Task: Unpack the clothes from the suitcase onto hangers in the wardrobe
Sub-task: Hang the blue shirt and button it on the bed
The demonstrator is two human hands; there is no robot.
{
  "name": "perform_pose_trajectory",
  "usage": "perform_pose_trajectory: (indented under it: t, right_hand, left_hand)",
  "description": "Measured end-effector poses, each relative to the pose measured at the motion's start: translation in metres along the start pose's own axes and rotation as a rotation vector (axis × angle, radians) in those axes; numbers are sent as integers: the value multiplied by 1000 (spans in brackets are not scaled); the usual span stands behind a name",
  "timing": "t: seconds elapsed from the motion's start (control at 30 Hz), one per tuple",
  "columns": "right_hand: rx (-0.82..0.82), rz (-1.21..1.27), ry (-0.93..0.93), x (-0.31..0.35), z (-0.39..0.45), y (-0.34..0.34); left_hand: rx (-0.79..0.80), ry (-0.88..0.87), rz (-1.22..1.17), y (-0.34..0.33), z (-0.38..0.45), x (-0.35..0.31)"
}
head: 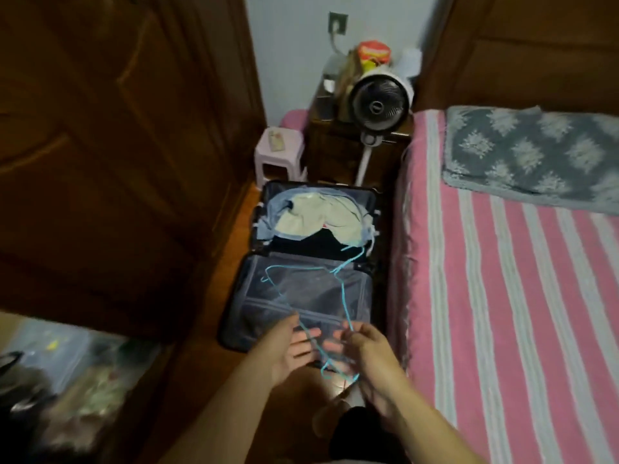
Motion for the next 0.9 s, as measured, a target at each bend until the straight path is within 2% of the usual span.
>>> perform_pose_trajectory:
  t: [0.1, 0.2, 0.37, 0.53, 0.67, 0.8, 0.9]
  right_hand:
    - [64, -39, -114, 4, 24, 5]
    - [70, -125, -140, 19, 76, 3]
    - [-73, 155, -277, 32, 218, -16]
    - [-106, 158, -232, -27, 375, -32]
    - [-219, 225, -250, -88, 468, -40]
    - [-380, 269, -228, -126, 548, -46]
    - [-462, 235, -150, -139, 609, -57]
  left_hand:
    - [-144, -84, 109, -36, 25, -16]
    - [-183, -139, 168, -47, 61, -28]
    - [-120, -264, 408, -35, 155, -22]
    - [-78, -194, 468, -15, 322, -21]
    - [-114, -254, 785, 27, 477, -16]
    - [-165, -439, 999, 62, 567, -51]
    - [-227, -661, 1139, 69, 631, -104]
Point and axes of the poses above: each hand's wrist, its own z-axis towards the middle knuckle, its own y-axis out of the back of the hand, x = y × z, the point moved 1 cm from there along z, towards the middle knuckle, and after that the axes turned 8 degrees about -x, right-handed, at the moved point
